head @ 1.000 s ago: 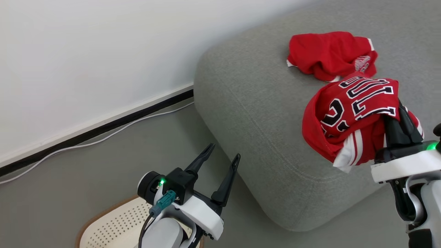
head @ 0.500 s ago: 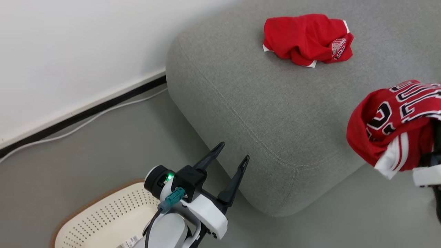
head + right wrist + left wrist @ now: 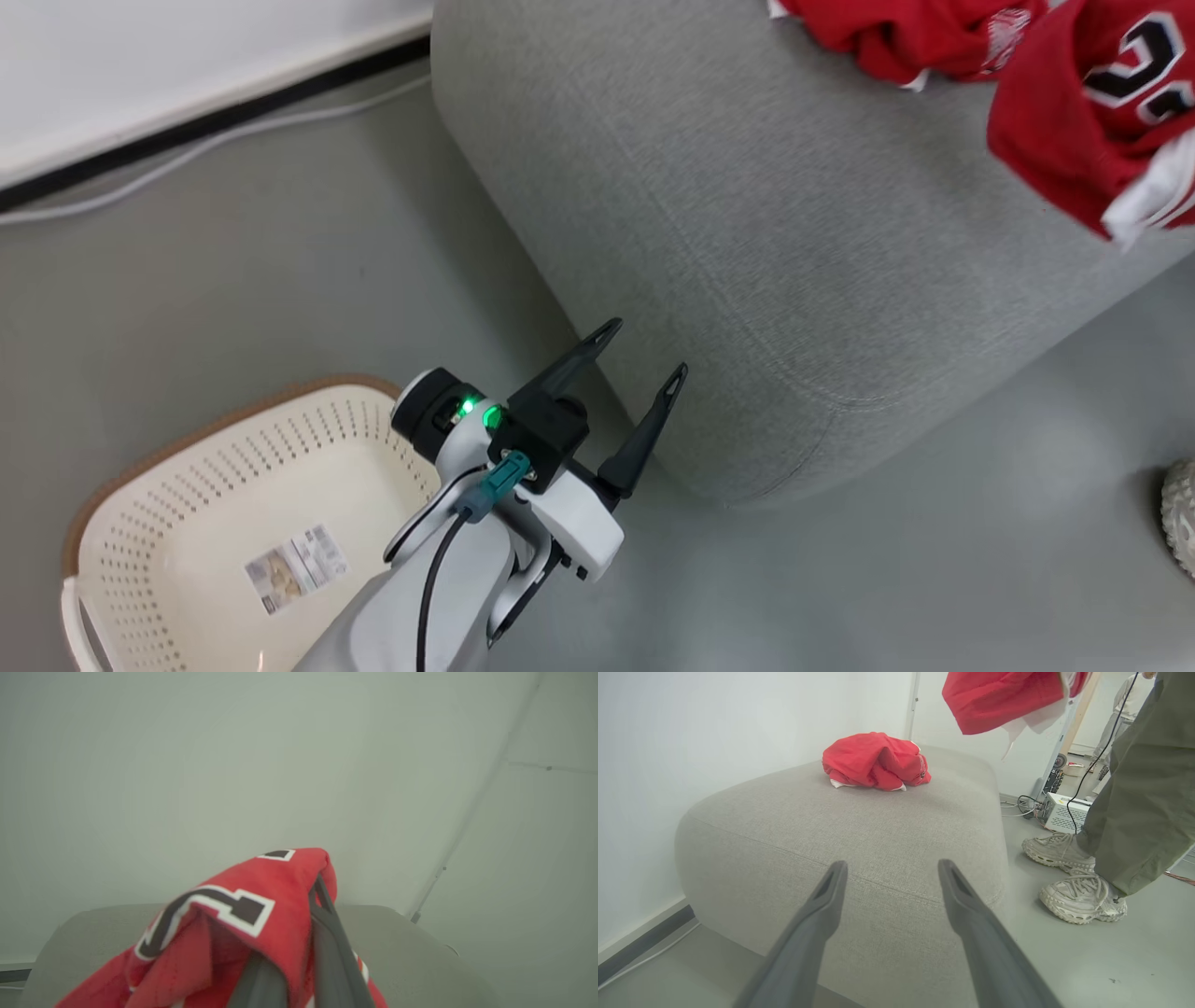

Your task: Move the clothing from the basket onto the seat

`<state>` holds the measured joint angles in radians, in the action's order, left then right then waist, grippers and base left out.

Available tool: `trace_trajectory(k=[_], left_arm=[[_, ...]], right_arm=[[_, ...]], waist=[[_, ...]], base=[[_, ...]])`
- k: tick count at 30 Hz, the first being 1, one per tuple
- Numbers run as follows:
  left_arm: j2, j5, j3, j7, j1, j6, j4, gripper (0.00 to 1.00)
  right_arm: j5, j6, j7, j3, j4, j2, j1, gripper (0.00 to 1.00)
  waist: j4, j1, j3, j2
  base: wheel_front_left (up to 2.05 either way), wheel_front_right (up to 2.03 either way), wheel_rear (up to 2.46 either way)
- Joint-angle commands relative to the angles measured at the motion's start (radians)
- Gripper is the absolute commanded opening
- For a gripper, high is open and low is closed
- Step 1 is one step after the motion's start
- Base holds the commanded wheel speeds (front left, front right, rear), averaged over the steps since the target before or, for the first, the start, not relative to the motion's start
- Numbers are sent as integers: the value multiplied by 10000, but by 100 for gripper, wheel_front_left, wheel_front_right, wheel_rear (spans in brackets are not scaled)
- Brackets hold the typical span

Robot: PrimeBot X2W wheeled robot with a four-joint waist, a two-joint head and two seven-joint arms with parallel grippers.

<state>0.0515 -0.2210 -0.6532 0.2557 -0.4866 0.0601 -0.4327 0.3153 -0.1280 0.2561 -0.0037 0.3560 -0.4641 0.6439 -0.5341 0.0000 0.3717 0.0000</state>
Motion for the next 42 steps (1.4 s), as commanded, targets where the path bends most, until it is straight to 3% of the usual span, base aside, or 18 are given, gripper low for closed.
trace_trajectory(k=[1,17,26,35,42], left_arm=[[-13,96,184,61,-398,-72,180,100],[-13,243,-699,61,-1619,-360,84,100],[-13,227,-1304,61,-1876,-472,-317,100],[-13,-227,-1968,61,-1902,-511,-526,100],[-13,-323,-1909,61,-1851,-801,-540,100]], right_arm=[[-61,-27,57,-17,-47,-438,306,0],[-874,-27,57,-536,3906,-2711,4526,0],[-1400,-27,57,-1942,5682,-3497,6426,0],[-2706,-27,57,-4248,5704,-3444,7151,0],[-3464,-27,57,-5778,5782,-2724,6516,0]], waist=[[394,0,705,0],[1529,0,2859,0],[1965,0,3819,0],[2541,0,4439,0],[2962,0,4622,0]], base=[[0,0,0],[0,0,0],[0,0,0],[0,0,0],[0,0,0]])
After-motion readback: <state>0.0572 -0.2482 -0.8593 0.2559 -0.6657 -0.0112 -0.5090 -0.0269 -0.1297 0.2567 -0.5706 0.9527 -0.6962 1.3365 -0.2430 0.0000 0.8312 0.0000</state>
